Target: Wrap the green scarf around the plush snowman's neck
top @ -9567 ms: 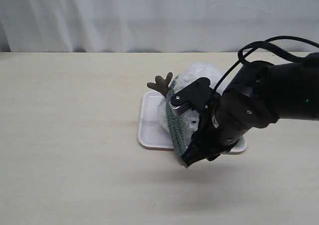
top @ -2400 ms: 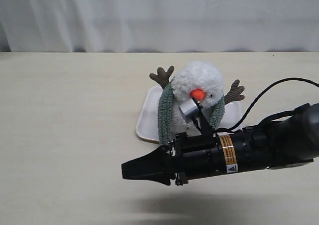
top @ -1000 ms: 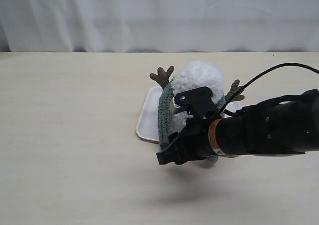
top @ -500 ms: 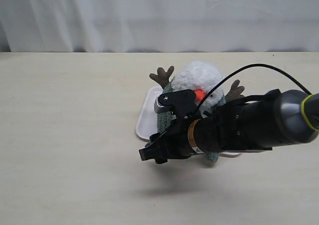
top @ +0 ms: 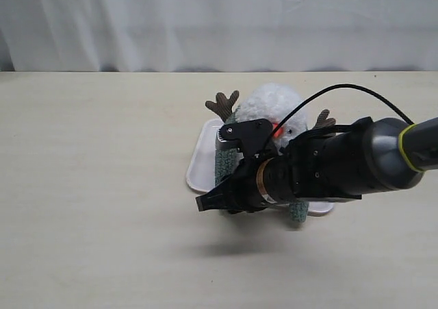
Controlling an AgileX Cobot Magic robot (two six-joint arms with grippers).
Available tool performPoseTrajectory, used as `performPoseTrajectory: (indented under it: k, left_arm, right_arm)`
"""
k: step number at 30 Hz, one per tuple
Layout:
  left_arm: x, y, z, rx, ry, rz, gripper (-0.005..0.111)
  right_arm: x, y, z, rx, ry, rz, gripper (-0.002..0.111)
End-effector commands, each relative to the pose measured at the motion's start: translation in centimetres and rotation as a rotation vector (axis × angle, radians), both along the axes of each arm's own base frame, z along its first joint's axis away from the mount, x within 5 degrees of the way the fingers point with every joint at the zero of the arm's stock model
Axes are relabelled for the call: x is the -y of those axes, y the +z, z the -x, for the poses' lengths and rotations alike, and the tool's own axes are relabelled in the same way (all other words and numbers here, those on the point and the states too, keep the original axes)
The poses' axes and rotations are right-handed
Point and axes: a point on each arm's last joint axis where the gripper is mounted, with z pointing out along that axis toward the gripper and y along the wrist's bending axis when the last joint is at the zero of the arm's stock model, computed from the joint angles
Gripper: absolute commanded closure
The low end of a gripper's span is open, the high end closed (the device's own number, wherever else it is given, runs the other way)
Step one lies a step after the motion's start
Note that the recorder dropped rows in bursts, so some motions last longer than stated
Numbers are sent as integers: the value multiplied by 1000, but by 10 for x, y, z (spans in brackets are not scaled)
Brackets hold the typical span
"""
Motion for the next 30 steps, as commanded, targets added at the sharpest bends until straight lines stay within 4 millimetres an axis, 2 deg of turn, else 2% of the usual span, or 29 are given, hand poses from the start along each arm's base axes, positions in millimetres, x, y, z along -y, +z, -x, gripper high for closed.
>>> performPoseTrajectory:
  k: [1, 4, 9, 11, 17, 24, 30]
  left_arm:
    - [0, 0, 0, 10, 1, 2, 107]
    - [0, 0, 0, 10, 1, 2, 107]
    - [0, 0, 0, 10, 1, 2, 107]
    - [0, 0, 0, 10, 1, 2, 107]
    - [0, 0, 0, 10, 1, 2, 107]
    - [0, 0, 0, 10, 1, 2, 107]
    - [0, 0, 0, 10, 1, 2, 107]
  right_arm:
    - [-7, -4, -4, -4, 19, -37, 67]
    - [-10, -9, -8, -20, 1, -43, 58]
    - [-12, -11, -11, -27, -20, -56, 58]
    - [-12, -11, -11, -27, -20, -56, 64]
    - [-11, -11, -12, -21, -11, -36, 104]
    - [-9, 9, -11, 30, -8, -39, 104]
    - [7, 32, -3, 92, -27, 47, 104]
